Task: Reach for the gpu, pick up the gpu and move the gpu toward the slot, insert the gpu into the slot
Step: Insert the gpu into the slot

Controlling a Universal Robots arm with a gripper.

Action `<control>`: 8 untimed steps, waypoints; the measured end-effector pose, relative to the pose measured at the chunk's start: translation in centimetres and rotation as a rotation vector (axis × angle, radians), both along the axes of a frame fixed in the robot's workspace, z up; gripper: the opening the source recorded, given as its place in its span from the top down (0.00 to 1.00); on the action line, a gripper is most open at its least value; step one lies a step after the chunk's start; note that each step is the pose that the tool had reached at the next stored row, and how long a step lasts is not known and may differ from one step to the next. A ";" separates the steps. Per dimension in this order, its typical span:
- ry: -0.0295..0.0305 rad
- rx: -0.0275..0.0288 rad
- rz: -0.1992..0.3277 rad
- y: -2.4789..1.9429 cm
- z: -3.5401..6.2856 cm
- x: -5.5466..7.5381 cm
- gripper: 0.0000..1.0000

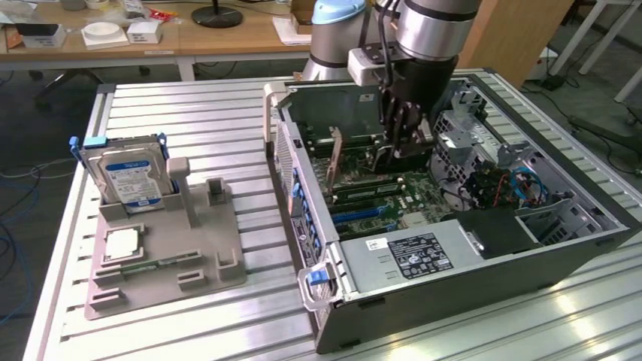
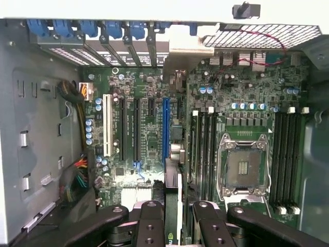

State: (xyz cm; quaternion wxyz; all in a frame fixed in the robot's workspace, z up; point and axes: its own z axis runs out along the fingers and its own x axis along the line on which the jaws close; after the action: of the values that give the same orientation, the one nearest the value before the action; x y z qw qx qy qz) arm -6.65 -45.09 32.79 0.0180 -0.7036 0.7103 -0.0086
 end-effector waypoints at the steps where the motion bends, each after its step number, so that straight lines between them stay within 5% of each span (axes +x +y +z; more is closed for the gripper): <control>1: -0.0003 -0.0003 -0.001 0.00 -0.18 0.0 0.74; 8: -0.0004 -0.0005 -0.019 0.00 -0.94 -0.4 0.74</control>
State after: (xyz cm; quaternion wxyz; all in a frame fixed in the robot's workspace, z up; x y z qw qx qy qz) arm -7.01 -45.09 31.85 0.0179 -0.6968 0.7170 -0.0091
